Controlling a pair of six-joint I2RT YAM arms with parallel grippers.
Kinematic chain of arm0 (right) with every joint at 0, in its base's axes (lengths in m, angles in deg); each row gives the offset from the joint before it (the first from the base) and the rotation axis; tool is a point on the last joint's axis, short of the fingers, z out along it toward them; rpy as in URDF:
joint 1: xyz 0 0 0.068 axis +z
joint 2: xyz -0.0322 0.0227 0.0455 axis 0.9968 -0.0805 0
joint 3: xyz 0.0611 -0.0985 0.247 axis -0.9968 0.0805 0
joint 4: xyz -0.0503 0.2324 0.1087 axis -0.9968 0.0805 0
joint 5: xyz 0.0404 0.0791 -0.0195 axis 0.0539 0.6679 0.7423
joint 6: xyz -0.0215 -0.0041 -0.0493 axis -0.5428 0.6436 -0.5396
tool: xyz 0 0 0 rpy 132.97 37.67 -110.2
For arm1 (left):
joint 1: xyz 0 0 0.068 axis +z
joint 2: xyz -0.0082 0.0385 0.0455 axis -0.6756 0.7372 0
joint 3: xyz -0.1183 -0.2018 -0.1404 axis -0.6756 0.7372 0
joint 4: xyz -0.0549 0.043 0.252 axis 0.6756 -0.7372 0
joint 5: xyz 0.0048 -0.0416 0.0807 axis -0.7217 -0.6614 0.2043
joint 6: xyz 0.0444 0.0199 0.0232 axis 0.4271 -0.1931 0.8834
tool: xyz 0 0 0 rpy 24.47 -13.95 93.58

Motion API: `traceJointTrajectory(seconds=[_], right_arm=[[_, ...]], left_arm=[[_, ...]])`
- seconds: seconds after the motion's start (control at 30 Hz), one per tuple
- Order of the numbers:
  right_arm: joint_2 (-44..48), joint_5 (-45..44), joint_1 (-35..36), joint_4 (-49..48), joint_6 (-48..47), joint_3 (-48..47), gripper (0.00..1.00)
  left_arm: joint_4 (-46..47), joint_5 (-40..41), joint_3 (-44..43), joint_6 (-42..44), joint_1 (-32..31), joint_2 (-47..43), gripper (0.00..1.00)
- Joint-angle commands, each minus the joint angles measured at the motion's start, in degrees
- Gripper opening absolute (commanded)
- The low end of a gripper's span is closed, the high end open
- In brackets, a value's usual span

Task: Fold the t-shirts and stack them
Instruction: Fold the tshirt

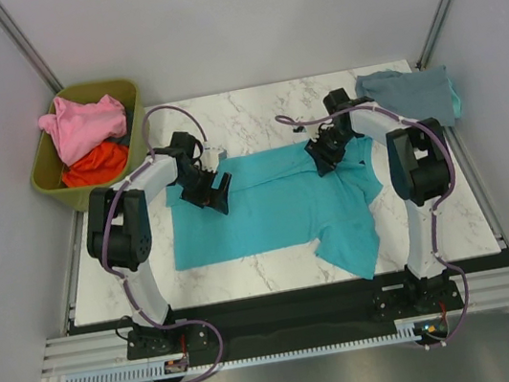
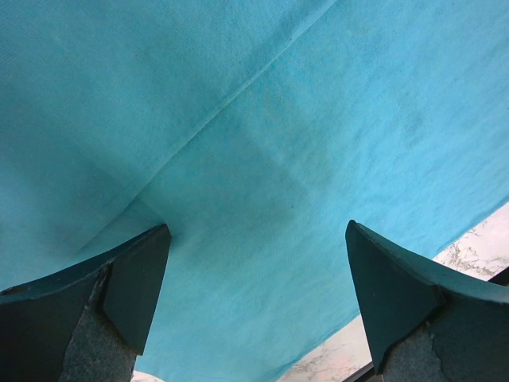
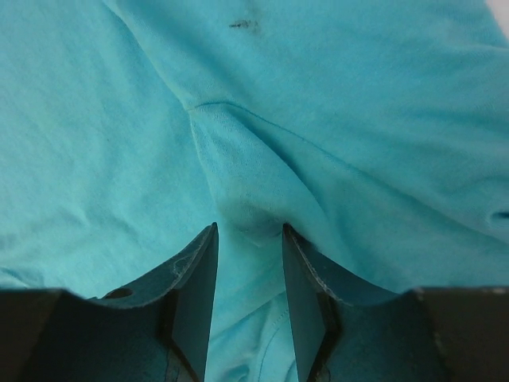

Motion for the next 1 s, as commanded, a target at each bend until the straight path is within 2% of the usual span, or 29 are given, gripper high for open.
traceJointTrajectory(seconds=[0.0, 0.2, 0.33, 0.37, 0.5, 0.73, 0.97], right_arm=[[0.6, -0.1, 0.4, -2.8, 0.7, -1.0, 0.46], [-0.2, -1.6, 0.5, -3.3, 1.3, -1.7, 0.3], [0.5, -1.7, 0.6, -3.0, 1.5, -1.4, 0.09], [0.8, -2.0, 0.6, -3.0, 1.4, -1.2, 0.07], [3.4, -1.9, 0.9, -0.4, 0.9, -0.9, 0.05], [9.7, 2.5, 2.8, 9.7, 0.3, 1.5, 0.06], [10.1, 4.4, 6.1, 11.3, 1.9, 5.1, 0.07]], left_arm=[[-0.2, -0.4, -0.7, -1.6, -0.5, -0.6, 0.99], [-0.2, -0.4, -1.0, -1.6, -0.5, -0.5, 0.99], [-0.2, -0.4, -1.2, -1.6, -0.4, -0.4, 0.99], [-0.2, -0.4, -1.2, -1.6, -0.5, -0.4, 0.99], [-0.2, -0.4, -1.6, -1.6, -0.4, 0.1, 0.99], [-0.2, -0.4, -2.0, -1.6, -0.4, 0.5, 0.99], [-0.2, -0.4, -1.4, -1.6, -0.5, 0.2, 0.99]])
